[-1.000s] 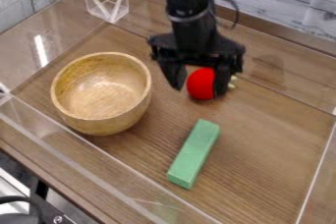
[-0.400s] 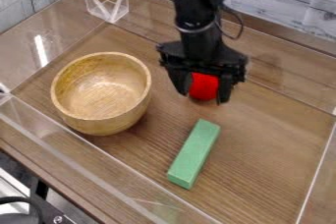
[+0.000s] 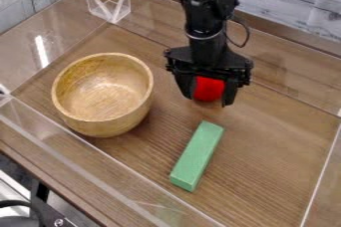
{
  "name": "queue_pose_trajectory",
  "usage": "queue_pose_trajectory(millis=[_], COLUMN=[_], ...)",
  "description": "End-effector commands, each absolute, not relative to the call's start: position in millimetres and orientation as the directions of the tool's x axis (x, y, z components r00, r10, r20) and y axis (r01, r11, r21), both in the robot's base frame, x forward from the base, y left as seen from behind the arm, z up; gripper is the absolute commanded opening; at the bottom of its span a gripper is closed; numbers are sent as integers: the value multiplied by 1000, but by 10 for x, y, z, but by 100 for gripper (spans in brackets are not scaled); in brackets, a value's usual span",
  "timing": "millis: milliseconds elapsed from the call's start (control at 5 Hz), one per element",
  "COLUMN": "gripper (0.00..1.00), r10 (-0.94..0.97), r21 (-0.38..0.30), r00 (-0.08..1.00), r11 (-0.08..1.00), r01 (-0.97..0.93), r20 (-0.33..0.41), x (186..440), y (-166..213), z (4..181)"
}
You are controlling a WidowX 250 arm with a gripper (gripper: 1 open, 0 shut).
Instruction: Remove the green stick from the brown bowl and put it on the table
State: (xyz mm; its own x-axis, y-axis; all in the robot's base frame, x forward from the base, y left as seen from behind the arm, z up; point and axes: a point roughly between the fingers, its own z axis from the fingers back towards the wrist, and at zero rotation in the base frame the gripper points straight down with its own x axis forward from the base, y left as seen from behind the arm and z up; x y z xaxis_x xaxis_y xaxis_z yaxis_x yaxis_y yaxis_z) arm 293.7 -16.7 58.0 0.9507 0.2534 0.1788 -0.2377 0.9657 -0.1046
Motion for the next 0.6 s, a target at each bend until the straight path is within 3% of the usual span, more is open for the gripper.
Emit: queue_pose_trajectory(millis=[0, 400], gripper=[100, 100], r10=[308, 293], r21=[-111, -115], r00=[927, 935], r11=[950, 955], r01=[-291, -274], r20=[215, 201], x=[3077, 3265], y=[-92, 20], z=[640, 625])
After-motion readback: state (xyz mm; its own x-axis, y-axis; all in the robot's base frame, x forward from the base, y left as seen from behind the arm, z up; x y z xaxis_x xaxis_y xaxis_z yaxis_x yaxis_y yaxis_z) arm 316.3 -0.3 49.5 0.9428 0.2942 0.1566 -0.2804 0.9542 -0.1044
